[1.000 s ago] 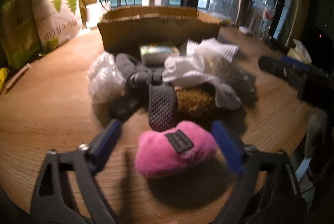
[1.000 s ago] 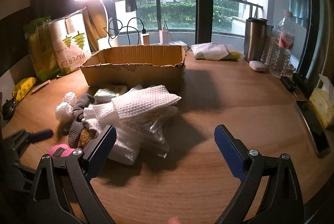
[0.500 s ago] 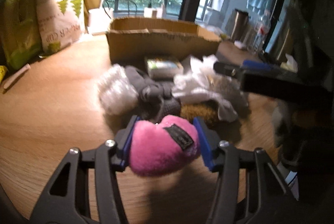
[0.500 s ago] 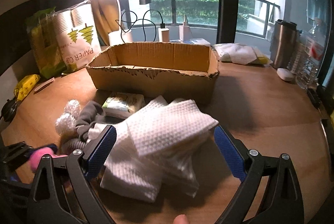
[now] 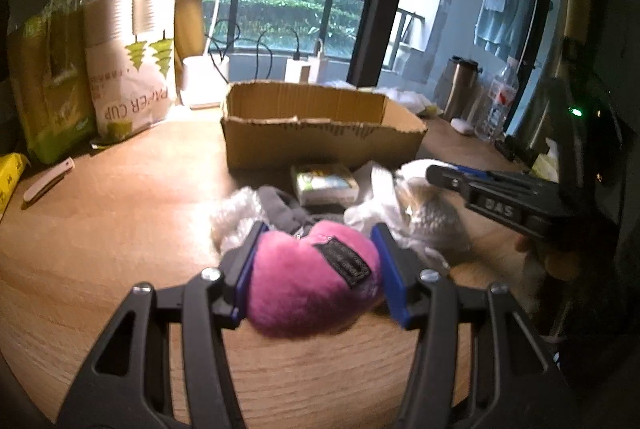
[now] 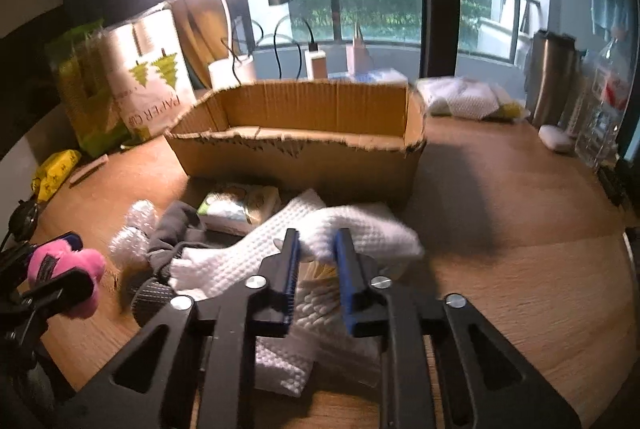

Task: Organize soft objects
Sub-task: 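Grasp a white waffle towel with the right gripper while the left lifts the pink plush, then carry both items over the cardboard box and open both grippers inside it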

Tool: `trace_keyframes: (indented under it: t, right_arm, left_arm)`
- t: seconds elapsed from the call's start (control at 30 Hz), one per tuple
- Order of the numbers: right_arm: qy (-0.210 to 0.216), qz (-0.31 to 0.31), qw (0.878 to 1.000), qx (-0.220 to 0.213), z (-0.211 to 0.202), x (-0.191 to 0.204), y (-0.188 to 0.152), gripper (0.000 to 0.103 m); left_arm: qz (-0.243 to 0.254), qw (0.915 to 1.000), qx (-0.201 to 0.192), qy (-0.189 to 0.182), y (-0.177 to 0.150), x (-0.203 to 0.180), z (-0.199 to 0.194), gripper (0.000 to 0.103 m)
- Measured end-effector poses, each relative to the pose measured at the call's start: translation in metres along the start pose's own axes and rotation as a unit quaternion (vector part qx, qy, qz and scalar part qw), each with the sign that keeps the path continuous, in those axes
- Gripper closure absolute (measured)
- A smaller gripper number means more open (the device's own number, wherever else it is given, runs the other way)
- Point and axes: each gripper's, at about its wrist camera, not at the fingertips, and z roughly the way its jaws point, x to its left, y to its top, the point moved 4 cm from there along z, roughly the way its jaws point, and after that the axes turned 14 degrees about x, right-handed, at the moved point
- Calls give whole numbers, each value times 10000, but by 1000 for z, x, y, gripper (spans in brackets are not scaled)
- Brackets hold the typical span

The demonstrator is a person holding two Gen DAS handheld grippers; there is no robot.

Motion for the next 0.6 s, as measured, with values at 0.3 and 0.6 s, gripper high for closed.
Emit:
trace_keyframes:
  t: [0.3,0.6]
  right_arm:
    - [35,-43,9987,-509,-46,-8,9,91]
    - [116,-192,9945,-1027,-77,-16,37,91]
  left_arm:
    - [144,9991,-398,52,35,-13,-13,49]
    - [246,9963,-805,185,82,-23,-18,49]
